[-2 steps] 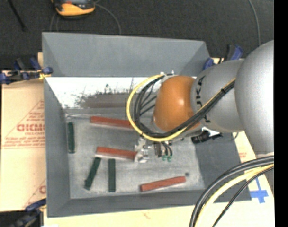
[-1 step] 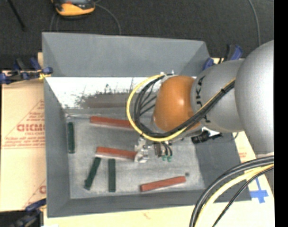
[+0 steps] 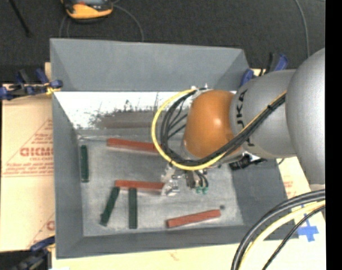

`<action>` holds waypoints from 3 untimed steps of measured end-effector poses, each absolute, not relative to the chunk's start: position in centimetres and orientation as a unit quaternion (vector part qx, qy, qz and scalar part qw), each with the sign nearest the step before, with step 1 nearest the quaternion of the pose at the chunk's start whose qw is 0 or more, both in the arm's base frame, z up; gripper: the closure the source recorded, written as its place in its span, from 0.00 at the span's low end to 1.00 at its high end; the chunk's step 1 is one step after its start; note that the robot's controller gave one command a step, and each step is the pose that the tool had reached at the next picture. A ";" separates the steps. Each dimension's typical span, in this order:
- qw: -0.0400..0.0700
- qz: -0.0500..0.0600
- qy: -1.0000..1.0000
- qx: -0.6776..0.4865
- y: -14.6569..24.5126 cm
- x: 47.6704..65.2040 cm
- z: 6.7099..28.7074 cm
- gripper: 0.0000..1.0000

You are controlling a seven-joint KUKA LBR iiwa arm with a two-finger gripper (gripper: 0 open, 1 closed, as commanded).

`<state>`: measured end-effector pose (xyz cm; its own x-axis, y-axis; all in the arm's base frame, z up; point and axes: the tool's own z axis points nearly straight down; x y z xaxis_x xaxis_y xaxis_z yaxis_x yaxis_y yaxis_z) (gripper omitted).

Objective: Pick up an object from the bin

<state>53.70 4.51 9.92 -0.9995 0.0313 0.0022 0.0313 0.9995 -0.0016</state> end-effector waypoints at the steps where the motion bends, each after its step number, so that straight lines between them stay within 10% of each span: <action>1: 0.001 0.001 -1.000 -0.001 4.7 53.2 10.9 1.00; 3: -0.003 0.001 -0.997 0.075 5.1 58.1 14.6 1.00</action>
Offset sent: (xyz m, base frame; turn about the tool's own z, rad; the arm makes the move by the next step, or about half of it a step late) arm 0.0337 0.0085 0.0492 -0.2010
